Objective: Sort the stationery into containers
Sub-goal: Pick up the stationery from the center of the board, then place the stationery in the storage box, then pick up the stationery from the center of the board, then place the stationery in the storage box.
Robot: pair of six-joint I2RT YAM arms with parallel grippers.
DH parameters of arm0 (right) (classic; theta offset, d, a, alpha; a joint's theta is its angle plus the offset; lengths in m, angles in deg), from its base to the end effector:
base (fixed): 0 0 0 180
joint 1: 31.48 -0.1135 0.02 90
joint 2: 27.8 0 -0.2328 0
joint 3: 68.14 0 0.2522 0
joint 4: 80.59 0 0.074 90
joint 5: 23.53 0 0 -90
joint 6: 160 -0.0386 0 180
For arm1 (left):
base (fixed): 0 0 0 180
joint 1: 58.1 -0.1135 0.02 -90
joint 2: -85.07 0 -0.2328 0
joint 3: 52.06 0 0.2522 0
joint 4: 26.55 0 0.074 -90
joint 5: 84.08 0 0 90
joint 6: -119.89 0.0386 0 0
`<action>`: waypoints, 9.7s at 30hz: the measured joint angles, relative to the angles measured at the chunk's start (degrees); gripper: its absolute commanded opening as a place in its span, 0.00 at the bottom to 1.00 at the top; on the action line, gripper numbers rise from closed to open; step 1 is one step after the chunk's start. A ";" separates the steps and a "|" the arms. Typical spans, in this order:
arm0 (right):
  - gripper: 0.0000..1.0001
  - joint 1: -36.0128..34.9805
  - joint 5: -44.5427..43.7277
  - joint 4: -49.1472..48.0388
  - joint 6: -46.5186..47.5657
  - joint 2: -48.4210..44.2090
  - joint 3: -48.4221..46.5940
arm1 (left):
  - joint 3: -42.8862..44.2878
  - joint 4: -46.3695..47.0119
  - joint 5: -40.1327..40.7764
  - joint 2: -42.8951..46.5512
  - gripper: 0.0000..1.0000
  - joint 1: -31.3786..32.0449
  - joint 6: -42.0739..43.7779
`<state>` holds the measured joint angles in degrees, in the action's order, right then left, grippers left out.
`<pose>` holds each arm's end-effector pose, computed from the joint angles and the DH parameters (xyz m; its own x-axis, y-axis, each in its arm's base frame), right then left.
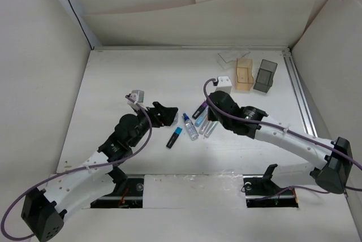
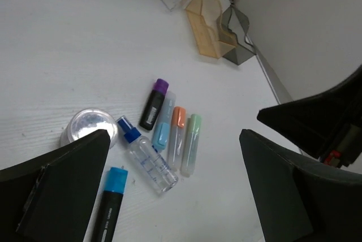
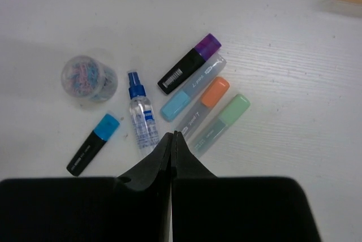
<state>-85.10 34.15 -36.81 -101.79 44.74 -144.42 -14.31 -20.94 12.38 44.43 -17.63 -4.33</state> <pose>0.1847 0.2160 0.2834 -0.5549 -0.0026 -0.8319 -0.1709 0.9790 0.1110 0.1606 -0.1313 0.2577 -0.2848 -0.4916 -0.8230 0.4829 0.6680 -0.5662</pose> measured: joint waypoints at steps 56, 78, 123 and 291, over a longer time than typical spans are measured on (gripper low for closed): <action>0.53 0.76 15.13 -23.69 13.60 32.09 0.31 | -4.00 -4.94 18.14 1.77 0.76 -2.34 -1.49; 0.22 6.40 18.03 -24.00 12.92 19.19 3.02 | -4.00 -4.52 16.00 2.38 0.76 -2.34 -2.14; 0.24 41.62 -1.49 -26.29 -19.50 61.29 -54.95 | -4.04 1.55 4.07 -3.15 0.71 -2.34 -2.34; 0.96 46.47 15.82 -14.36 13.88 72.04 -68.22 | -4.02 1.01 3.37 -9.07 0.67 -2.34 -4.13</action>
<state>-38.63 49.98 -51.17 -87.91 116.78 -212.64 -18.33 -19.93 15.75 35.36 -19.97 -8.46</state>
